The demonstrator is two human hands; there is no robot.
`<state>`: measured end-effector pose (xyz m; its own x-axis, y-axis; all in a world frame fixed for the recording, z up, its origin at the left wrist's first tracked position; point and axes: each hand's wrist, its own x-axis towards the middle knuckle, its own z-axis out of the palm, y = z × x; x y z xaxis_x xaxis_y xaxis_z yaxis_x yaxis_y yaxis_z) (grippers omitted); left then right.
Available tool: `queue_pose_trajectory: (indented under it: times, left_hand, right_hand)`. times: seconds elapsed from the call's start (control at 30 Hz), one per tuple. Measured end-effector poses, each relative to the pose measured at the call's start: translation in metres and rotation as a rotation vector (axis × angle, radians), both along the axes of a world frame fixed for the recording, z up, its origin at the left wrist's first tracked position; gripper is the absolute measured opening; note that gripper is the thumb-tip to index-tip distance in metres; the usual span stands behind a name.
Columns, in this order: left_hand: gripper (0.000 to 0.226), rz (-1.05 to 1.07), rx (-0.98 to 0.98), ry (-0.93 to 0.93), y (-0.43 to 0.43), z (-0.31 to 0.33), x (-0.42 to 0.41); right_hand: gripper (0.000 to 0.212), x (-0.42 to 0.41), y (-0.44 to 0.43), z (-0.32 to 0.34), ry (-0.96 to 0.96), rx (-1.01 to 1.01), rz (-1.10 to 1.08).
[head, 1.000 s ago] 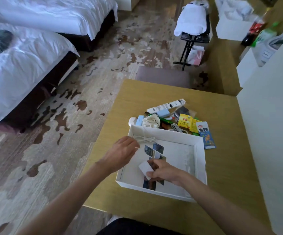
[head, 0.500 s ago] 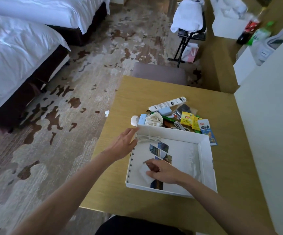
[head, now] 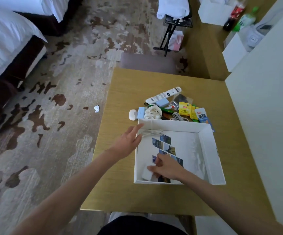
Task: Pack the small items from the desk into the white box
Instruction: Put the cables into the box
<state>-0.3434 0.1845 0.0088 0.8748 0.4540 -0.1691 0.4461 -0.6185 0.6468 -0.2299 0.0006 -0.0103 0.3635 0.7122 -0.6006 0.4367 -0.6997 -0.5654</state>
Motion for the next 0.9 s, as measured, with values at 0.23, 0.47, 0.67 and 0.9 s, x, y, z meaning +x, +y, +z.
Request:
queue_pose_trajectory:
  times: [0.23, 0.47, 0.67, 0.9]
  left_hand:
    - [0.046, -0.081, 0.06, 0.033, 0.0, 0.004, -0.001]
    - [0.047, -0.111, 0.095, 0.057, 0.0, 0.009, -0.003]
    - [0.046, -0.057, 0.055, 0.022, 0.001, 0.009, -0.001]
    - [0.044, -0.068, 0.086, 0.031, 0.001, 0.004, -0.002]
  right_hand:
    - [0.03, 0.001, 0.007, 0.008, -0.167, -0.04, 0.072]
    - [0.025, -0.005, 0.012, 0.01, 0.184, -0.082, -0.121]
    - [0.031, 0.007, 0.007, 0.012, 0.105, -0.183, 0.193]
    - [0.053, -0.001, 0.008, 0.011, 0.017, -0.063, 0.2]
